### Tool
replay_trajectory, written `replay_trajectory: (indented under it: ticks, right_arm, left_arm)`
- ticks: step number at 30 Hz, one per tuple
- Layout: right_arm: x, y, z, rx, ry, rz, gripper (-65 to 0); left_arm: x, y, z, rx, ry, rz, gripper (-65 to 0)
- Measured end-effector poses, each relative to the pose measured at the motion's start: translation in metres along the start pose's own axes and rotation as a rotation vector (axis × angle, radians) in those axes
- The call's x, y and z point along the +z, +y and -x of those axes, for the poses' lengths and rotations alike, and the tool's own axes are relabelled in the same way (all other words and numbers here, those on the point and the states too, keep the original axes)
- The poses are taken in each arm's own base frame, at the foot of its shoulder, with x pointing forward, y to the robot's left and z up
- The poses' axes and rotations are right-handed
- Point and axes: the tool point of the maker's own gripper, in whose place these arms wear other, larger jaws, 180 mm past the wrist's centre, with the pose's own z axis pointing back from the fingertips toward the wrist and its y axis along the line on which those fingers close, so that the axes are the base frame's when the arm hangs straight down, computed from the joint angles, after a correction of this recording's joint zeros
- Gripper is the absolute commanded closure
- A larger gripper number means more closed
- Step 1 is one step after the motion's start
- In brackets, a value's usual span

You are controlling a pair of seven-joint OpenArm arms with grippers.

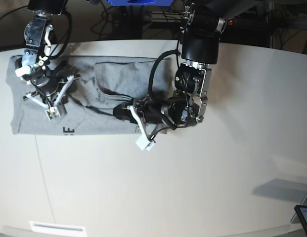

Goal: Fold the T-shirt properly
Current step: 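Lower the folded end onto the shirt with the left gripper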

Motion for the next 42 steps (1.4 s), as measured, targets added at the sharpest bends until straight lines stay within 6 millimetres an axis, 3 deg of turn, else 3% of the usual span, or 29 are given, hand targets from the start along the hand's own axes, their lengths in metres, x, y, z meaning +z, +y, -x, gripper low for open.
replay_trajectory:
  ticks: [6,14,19,24,27,30,42]
  right_arm:
    - [0.000,0.000,0.000,0.001,0.001,0.001,0.0]
    - [0.000,0.000,-0.001,0.000,0.002,0.000,0.0]
    - [0.000,0.000,0.000,0.001,0.002,0.001,0.0]
    - [0.000,0.000,0.000,0.001,0.002,0.001,0.0]
    - [0.000,0.000,0.000,0.001,0.002,0.001,0.0]
    - [0.000,0.000,0.000,0.000,0.002,0.001,0.0]
    - [0.000,0.000,0.000,0.000,0.002,0.001,0.0]
  left_arm:
    - [0.032,-0.023,-0.050,-0.146,-0.146,-0.012,0.0]
    - [0.037,-0.020,-0.030,-0.090,-0.129,0.038,0.0]
    - [0.044,-0.001,-0.011,0.082,-0.110,0.010,0.0]
    - [0.044,-0.005,-0.014,0.079,-0.113,0.025,0.0]
    - [0.042,0.004,-0.008,0.077,-0.092,-0.020,0.0]
    - [0.034,0.018,0.000,0.194,-0.071,-0.077,0.0]
    - [0.019,0.020,0.001,0.294,-0.063,-0.142,0.0]
